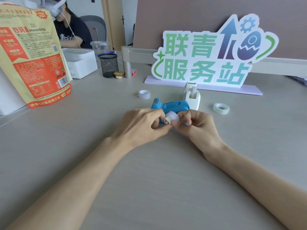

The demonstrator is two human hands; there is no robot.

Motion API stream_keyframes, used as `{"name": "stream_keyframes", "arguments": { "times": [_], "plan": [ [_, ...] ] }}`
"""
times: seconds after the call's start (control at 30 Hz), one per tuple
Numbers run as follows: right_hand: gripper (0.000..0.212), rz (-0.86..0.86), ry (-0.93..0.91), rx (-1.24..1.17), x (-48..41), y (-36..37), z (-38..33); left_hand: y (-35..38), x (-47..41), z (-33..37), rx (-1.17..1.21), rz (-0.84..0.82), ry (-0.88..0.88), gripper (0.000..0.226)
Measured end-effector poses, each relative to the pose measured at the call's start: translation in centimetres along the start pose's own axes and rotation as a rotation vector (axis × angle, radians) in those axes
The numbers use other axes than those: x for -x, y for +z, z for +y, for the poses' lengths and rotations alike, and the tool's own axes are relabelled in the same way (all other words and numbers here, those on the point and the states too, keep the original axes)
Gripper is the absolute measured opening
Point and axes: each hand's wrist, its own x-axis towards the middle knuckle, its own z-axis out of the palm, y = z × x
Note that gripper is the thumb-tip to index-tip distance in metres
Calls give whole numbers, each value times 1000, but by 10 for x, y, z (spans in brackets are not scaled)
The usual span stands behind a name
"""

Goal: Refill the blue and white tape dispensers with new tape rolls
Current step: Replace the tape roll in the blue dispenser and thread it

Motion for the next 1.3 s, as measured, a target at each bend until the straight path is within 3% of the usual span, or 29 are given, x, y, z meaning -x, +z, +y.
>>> {"name": "stream_keyframes", "arguments": {
  "times": [0.2, 0.5, 0.9, 1.07, 1.3],
  "plan": [
    [42, 43, 9, -5, 1, -1, -2, -7, -4, -6, -33, -42, 30, 20],
    [32, 6, -36, 160, 3, 3, -4, -22, -5, -10, -149, -312, 5, 18],
    [28, -11, -22, 268, 3, 4, -2, -29, -6, -8, 72, -332, -133, 19],
    [16, -16, -34, 354, 6, 5, -4, -40, -10, -11, 209, -185, -186, 18],
    [8, 23, -28, 211, 5, 2, -9, -36, -11, -9, 377, -101, -144, 19]
  ]
}}
